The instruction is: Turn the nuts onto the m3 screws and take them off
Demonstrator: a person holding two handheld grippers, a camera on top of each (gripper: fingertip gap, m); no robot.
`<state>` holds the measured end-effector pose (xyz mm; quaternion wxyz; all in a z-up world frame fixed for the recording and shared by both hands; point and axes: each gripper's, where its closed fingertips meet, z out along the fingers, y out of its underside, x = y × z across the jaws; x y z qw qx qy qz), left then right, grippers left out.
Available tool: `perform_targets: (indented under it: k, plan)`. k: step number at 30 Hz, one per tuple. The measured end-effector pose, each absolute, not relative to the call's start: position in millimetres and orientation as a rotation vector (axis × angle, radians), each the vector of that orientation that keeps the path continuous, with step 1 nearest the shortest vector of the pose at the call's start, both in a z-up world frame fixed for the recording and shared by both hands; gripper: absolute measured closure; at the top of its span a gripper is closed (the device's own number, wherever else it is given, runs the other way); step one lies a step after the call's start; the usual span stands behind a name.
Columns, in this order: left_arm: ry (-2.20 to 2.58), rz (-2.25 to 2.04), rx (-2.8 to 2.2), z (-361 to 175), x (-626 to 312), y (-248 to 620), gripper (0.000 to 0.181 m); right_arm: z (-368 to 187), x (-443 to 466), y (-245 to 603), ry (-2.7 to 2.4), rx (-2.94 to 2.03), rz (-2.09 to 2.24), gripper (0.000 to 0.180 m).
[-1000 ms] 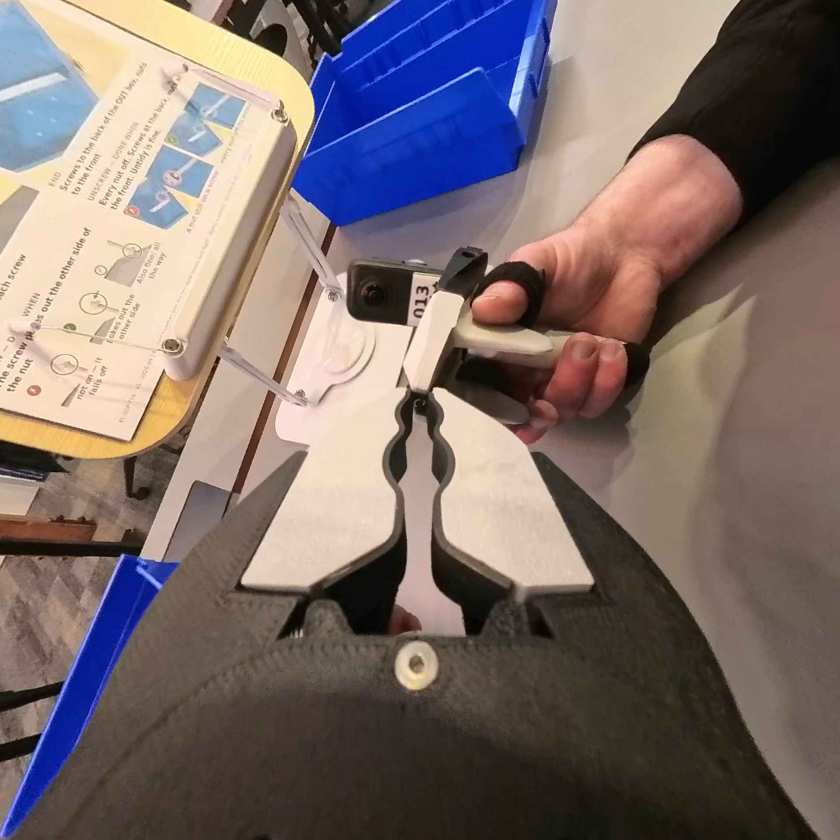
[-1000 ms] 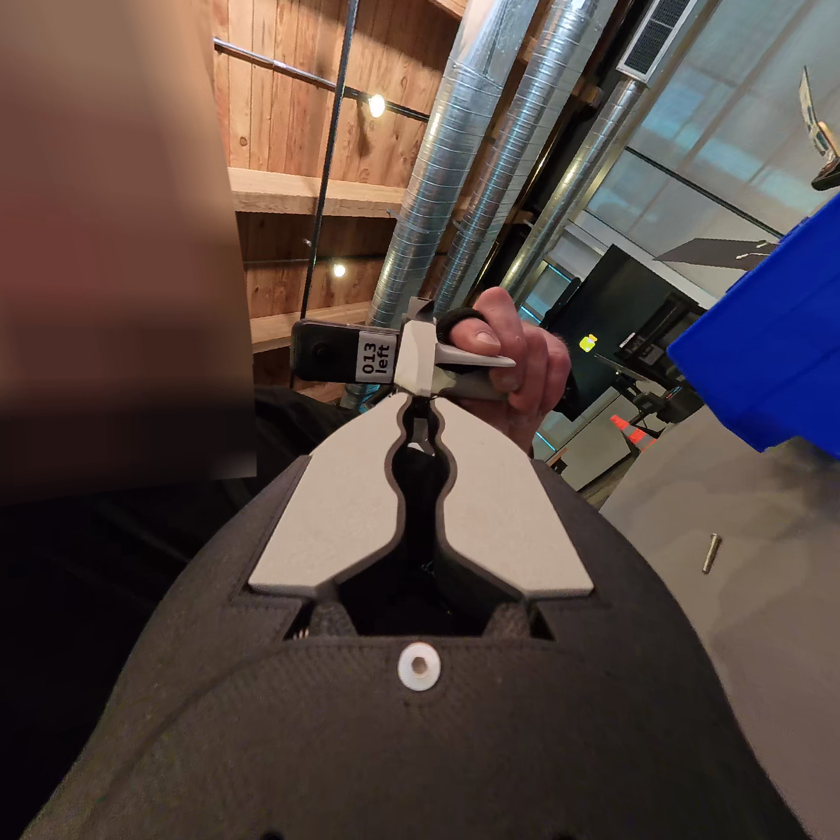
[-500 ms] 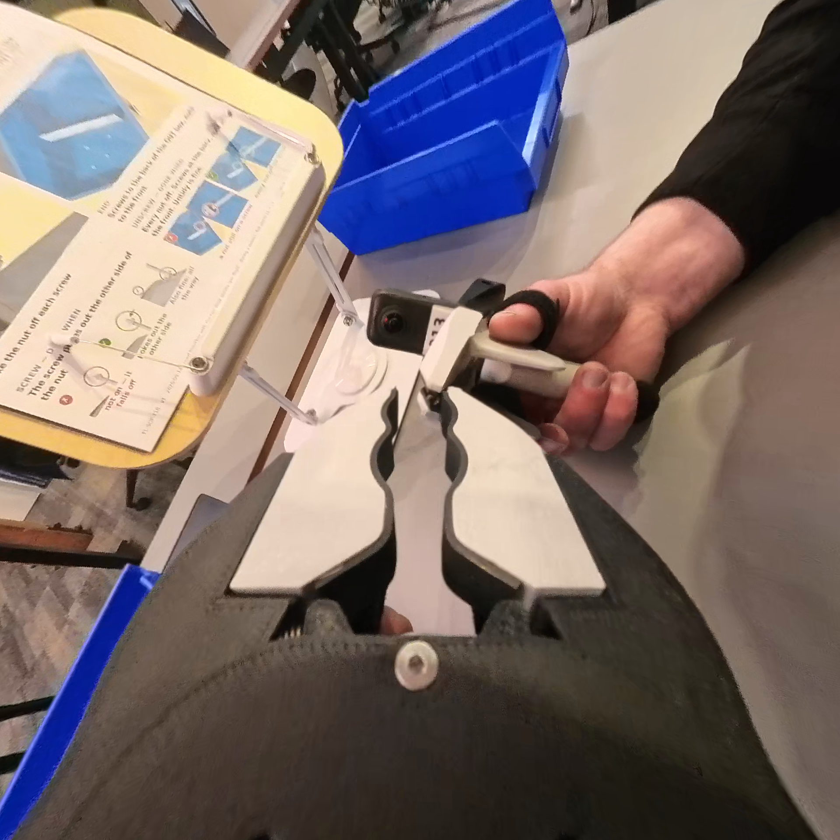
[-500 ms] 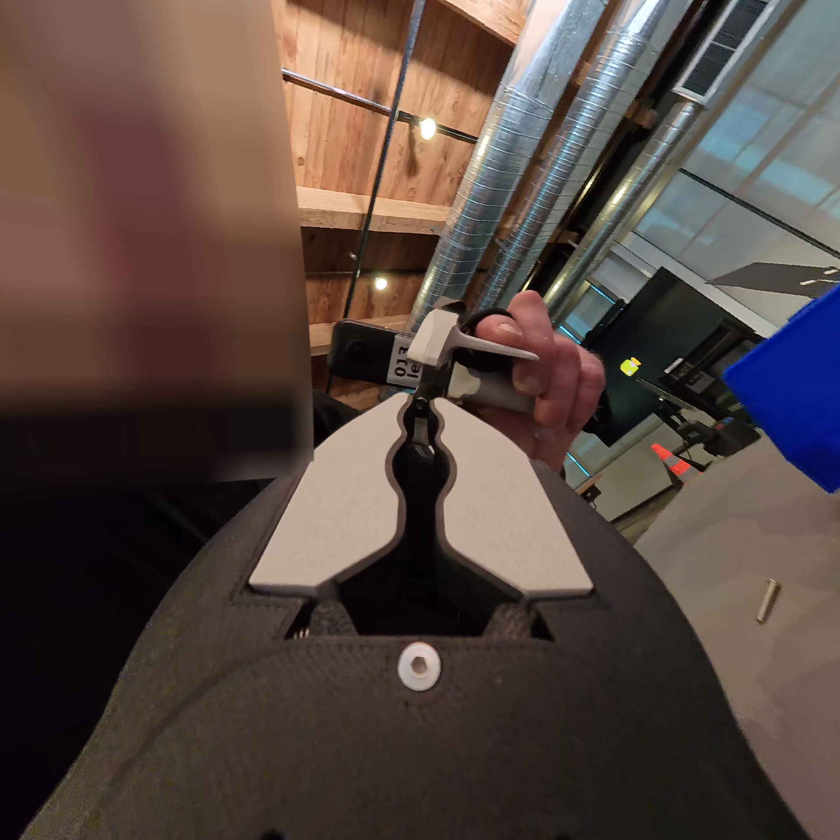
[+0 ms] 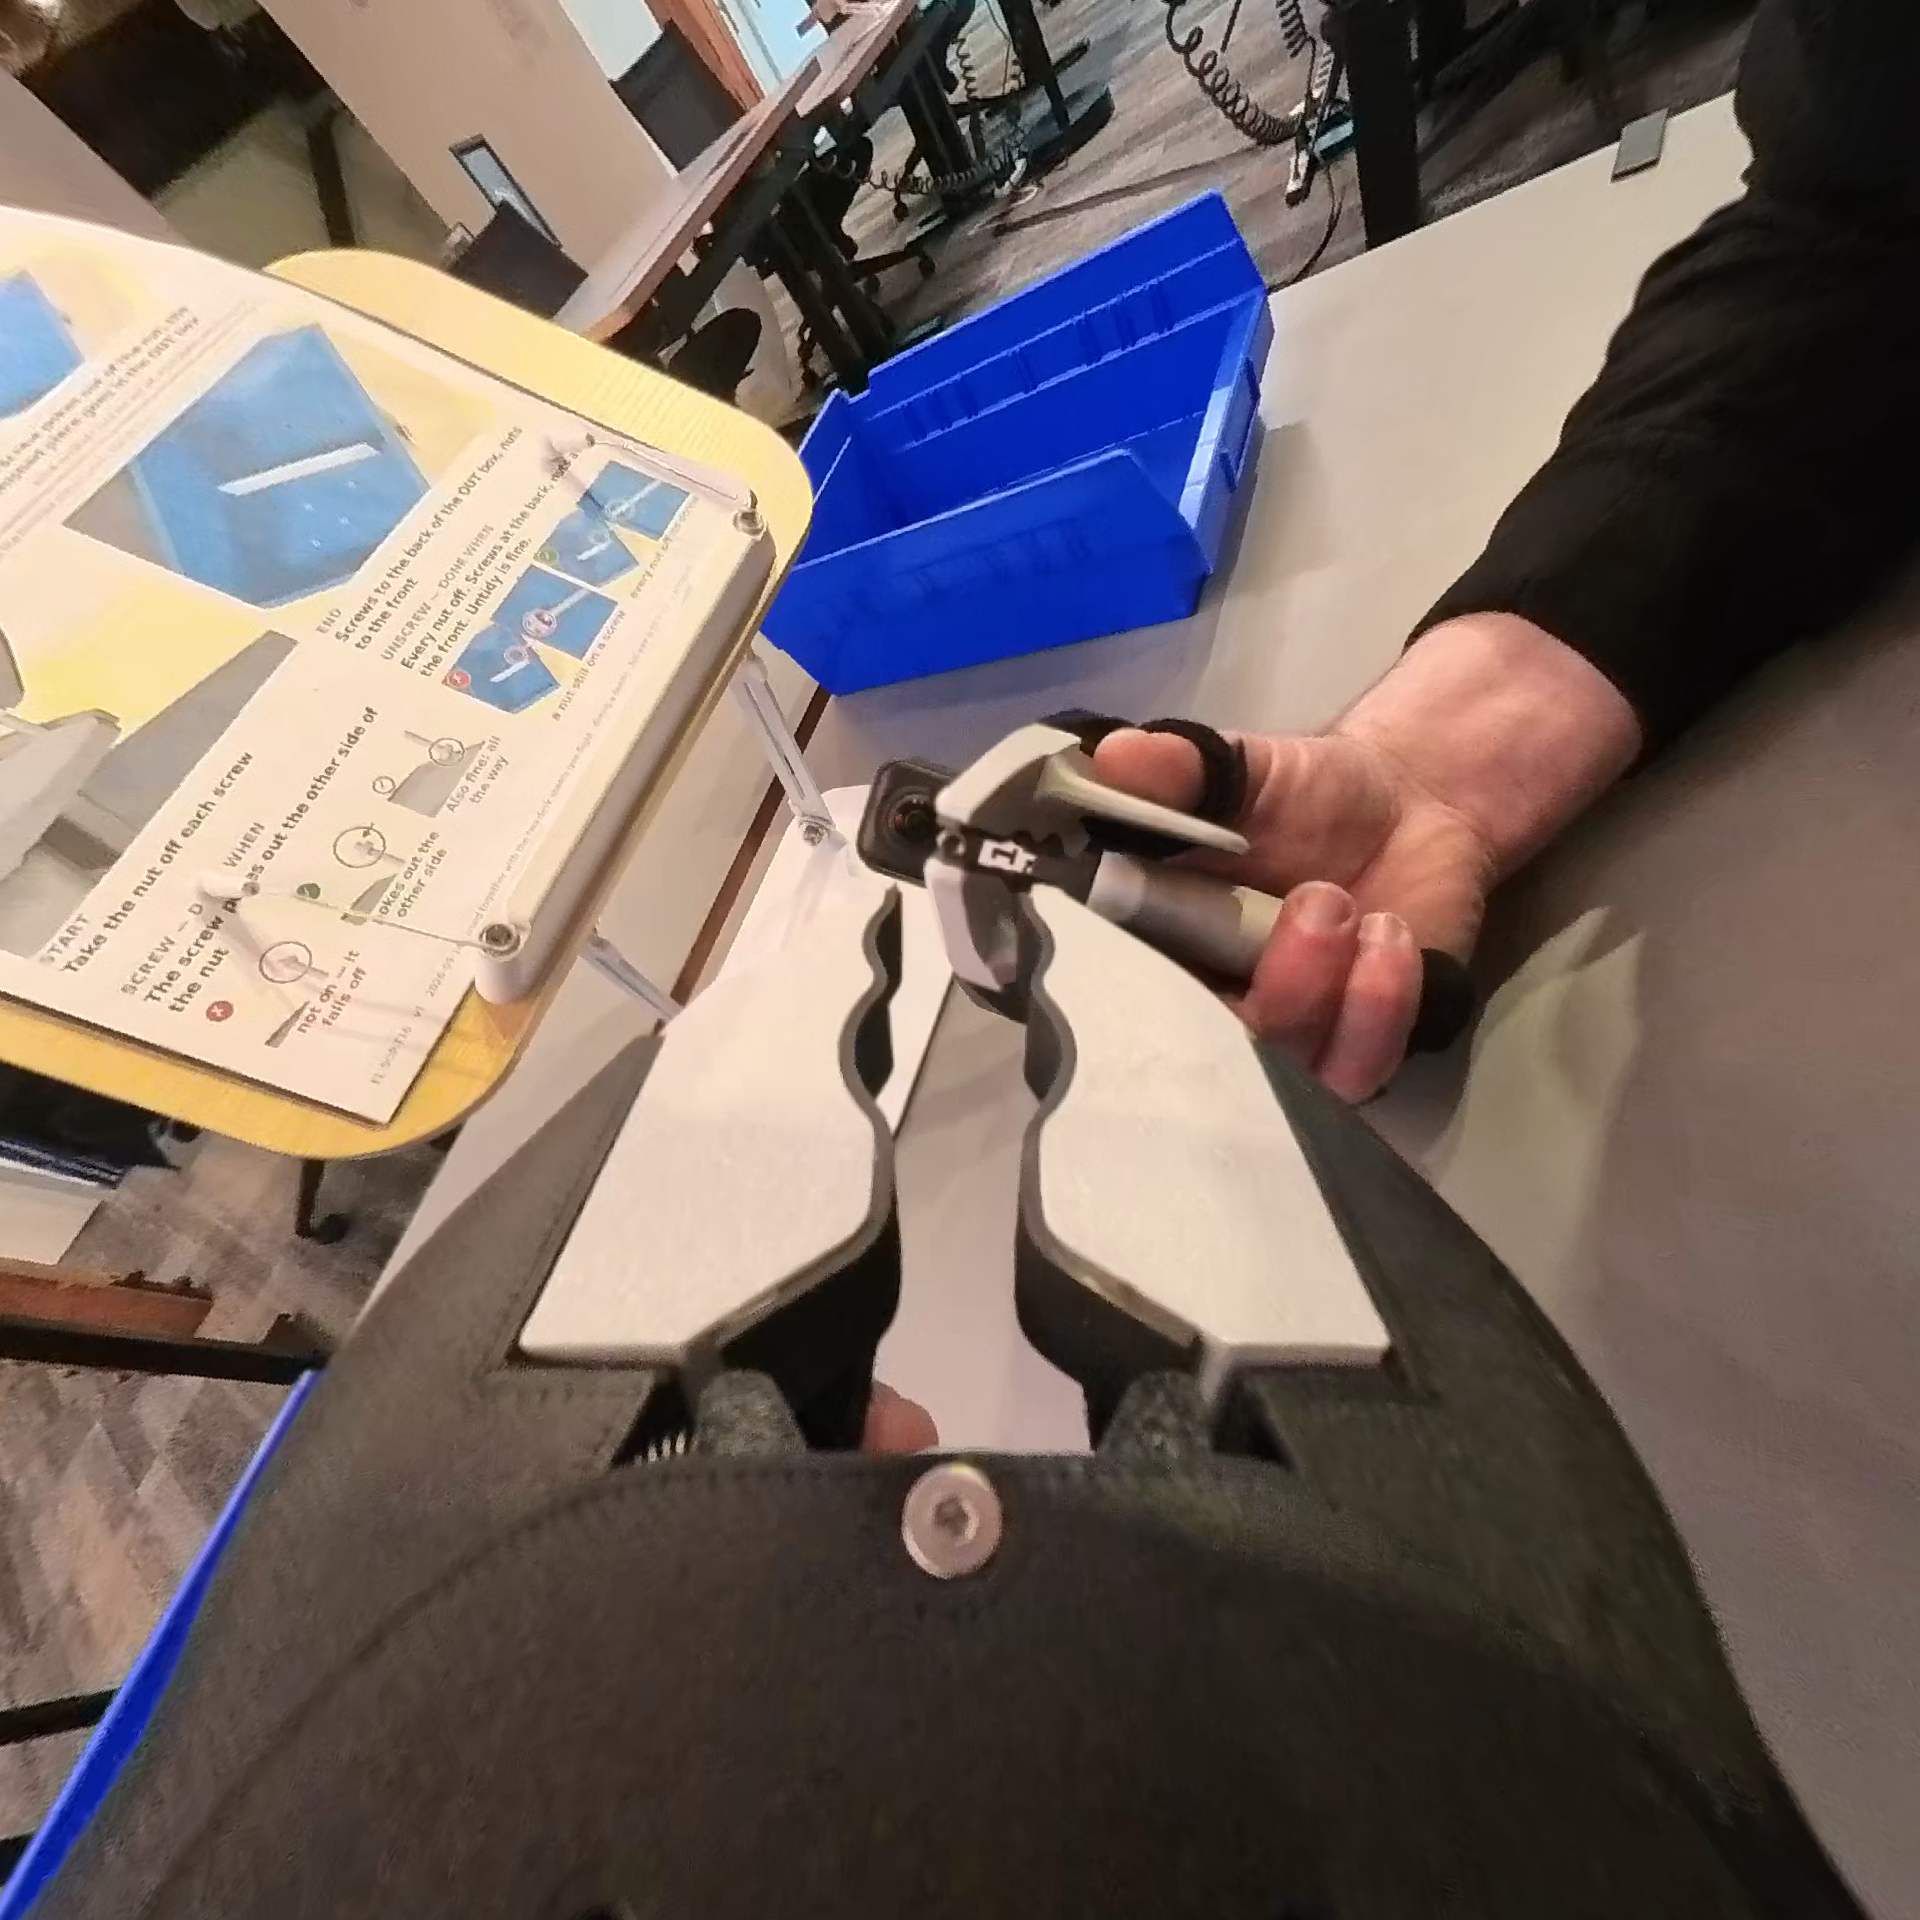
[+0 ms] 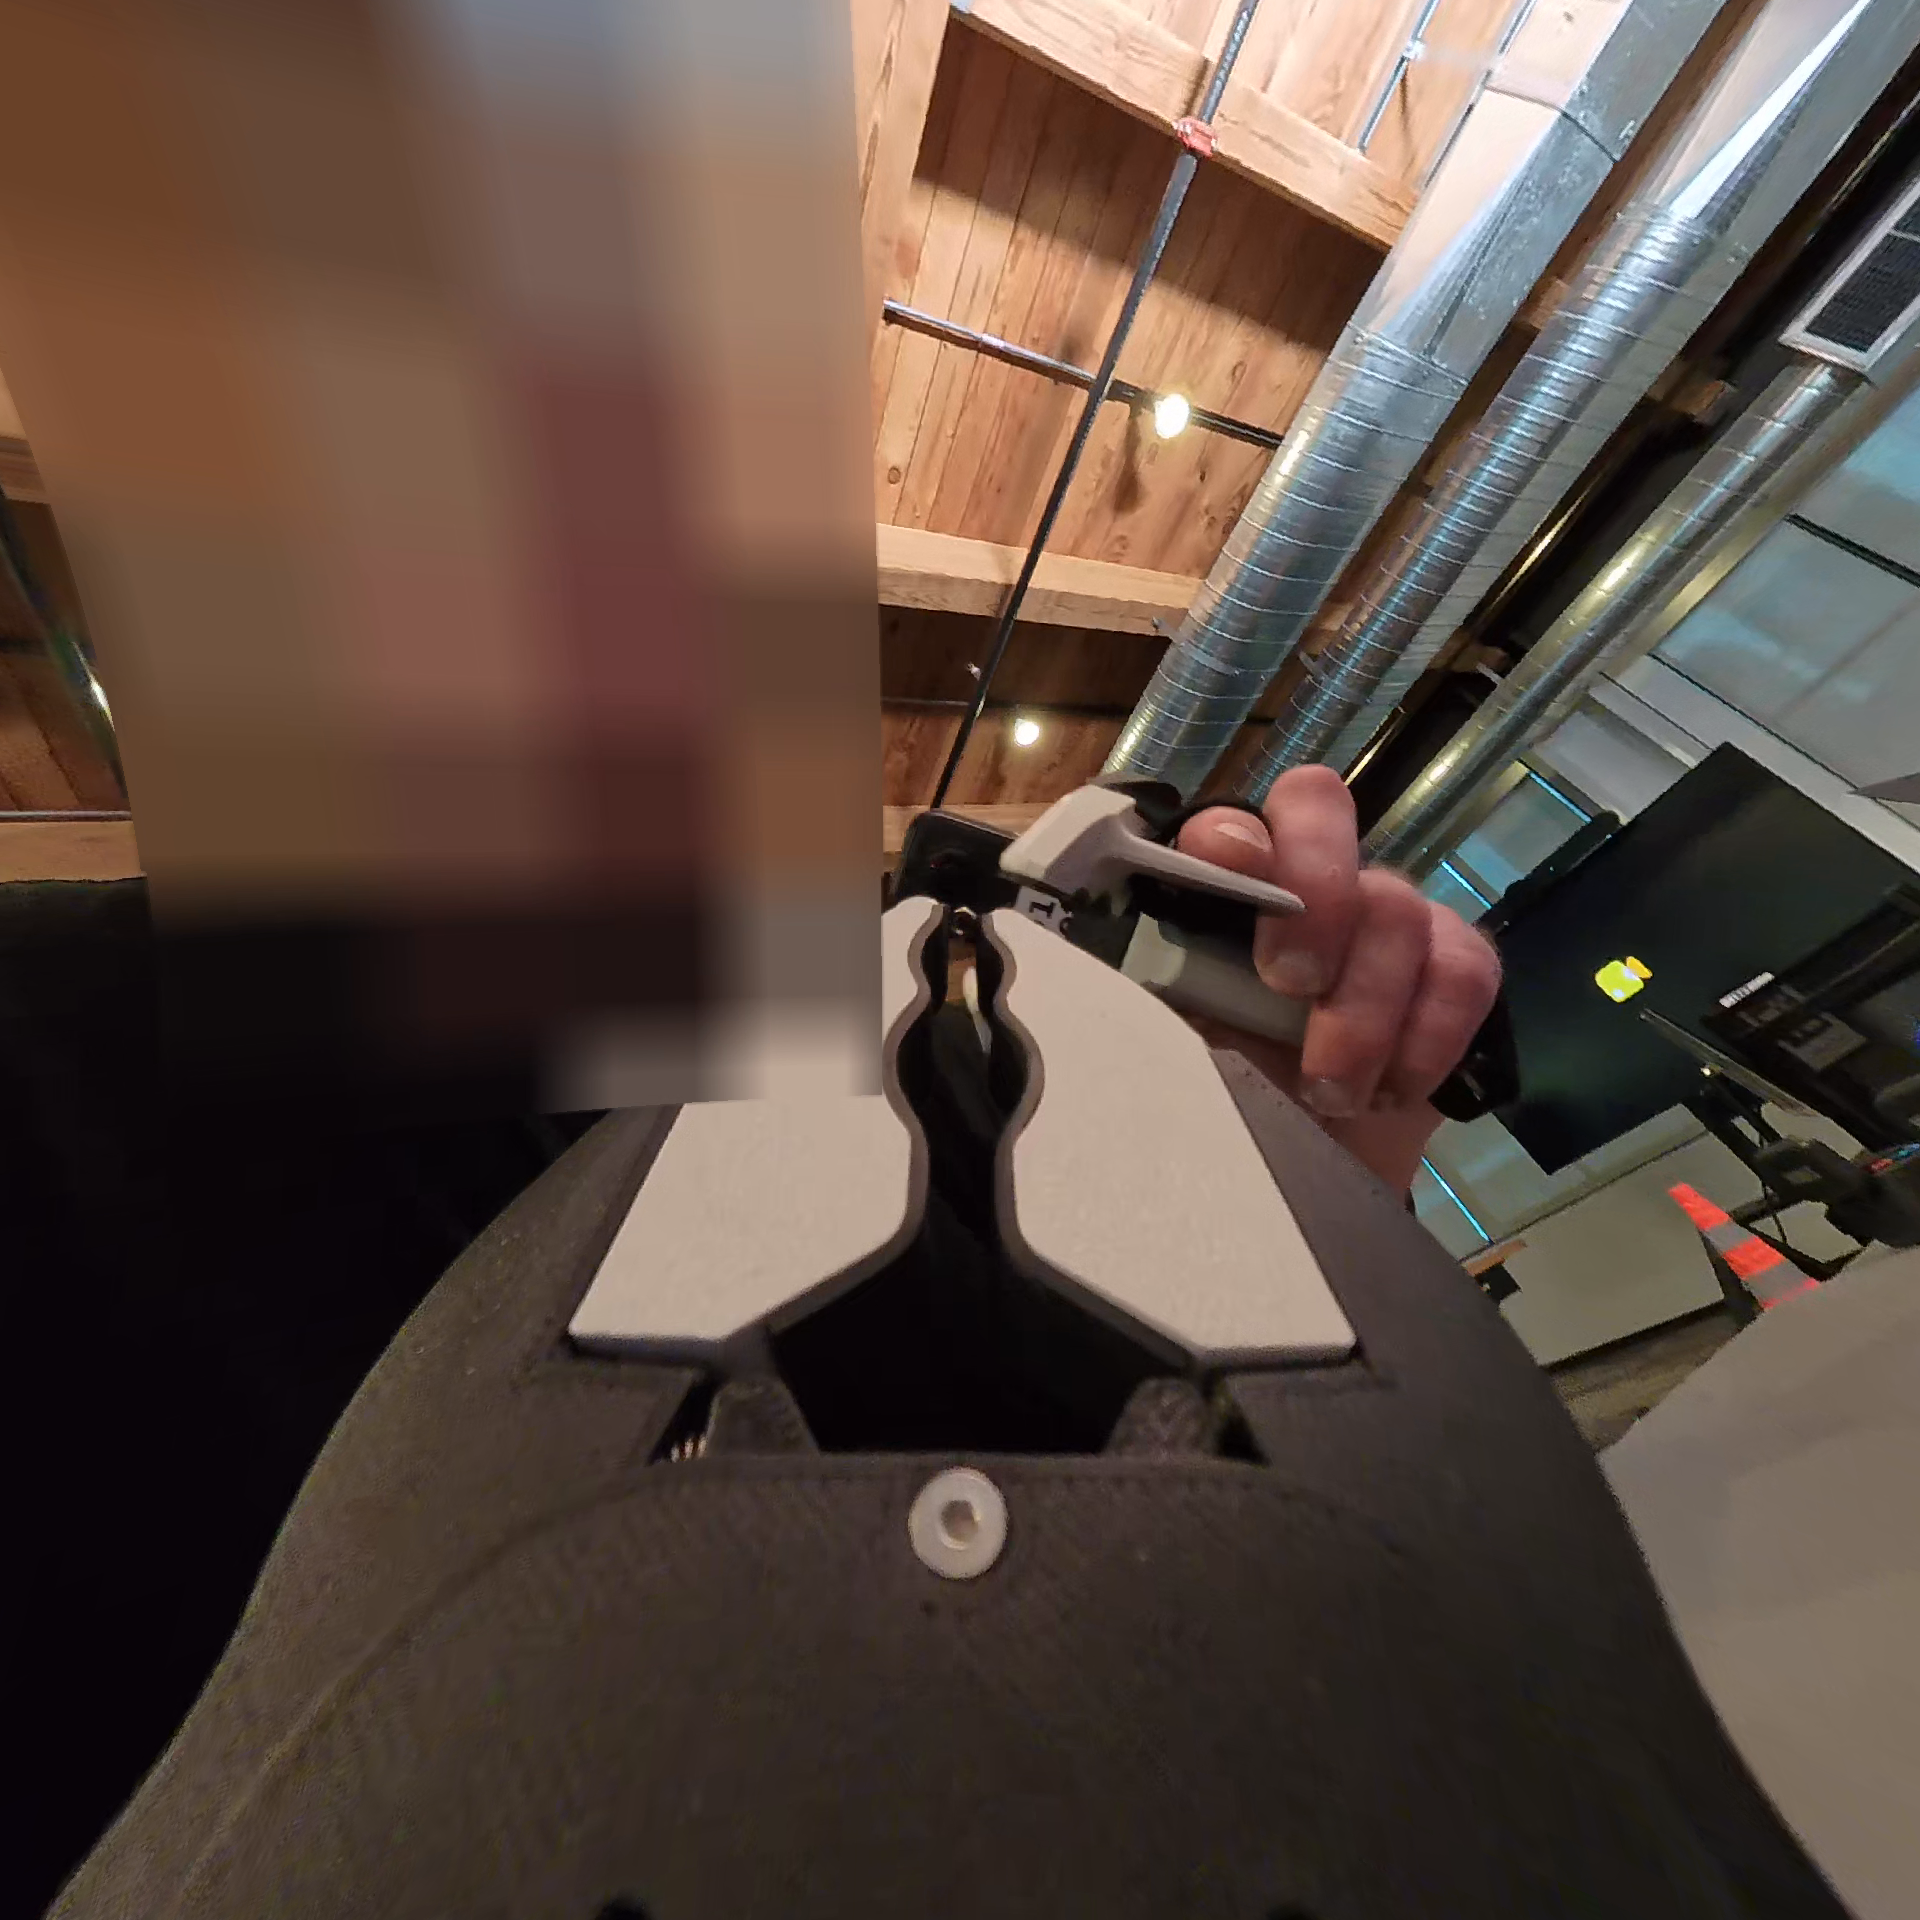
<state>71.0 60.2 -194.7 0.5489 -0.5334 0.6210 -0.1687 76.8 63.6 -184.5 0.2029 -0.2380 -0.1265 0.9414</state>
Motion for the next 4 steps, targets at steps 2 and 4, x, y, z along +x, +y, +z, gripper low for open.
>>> perform_targets:
  k: [2, 4]
  plan:
    - [1.483, -0.377, -1.254, -195.4, 74.7, 61.4, 0.161, -184.8, 76.2, 63.3, -0.349, -0.666, 2.637, 0.176]
    - [1.487, -0.372, -1.244, -195.4, 78.5, 62.2, 0.163, -186.0, 73.5, 61.2, -0.369, -0.685, 2.64, 0.176]
